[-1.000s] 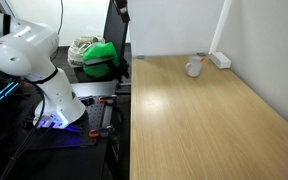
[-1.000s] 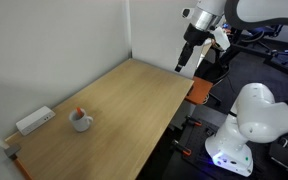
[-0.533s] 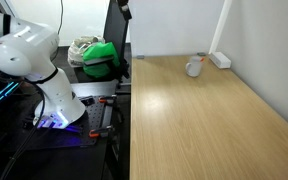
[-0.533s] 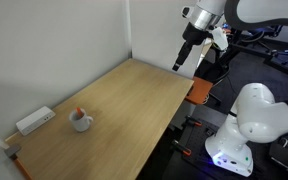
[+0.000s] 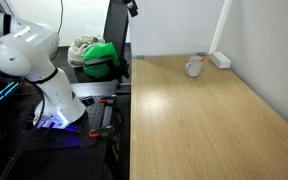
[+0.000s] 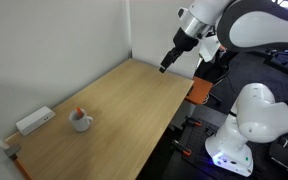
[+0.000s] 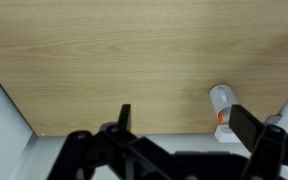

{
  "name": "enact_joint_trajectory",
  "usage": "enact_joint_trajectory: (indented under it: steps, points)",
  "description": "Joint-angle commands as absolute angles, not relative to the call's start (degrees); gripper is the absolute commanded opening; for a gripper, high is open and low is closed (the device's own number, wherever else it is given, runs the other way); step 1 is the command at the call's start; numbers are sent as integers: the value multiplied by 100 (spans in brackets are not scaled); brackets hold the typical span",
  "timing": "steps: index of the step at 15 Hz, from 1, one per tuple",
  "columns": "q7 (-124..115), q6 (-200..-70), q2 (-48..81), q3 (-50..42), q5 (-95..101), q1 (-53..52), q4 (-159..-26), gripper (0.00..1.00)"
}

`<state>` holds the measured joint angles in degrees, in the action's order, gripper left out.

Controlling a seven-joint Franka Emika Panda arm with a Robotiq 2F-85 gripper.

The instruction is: Take the orange pen out of the white mug

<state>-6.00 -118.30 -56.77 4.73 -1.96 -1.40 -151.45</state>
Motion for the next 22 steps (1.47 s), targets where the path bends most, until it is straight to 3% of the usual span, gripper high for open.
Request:
enact_joint_trajectory:
  steps: [1, 17, 22]
  points:
    - [-1516, -12287, -5529, 1067, -225, 63, -15243, 100]
    - [-6355, -13436, -4636, 4096, 1379, 1726, -14911, 100]
    - [-6511, -13274, -4559, 3985, 1557, 1479, -14947, 100]
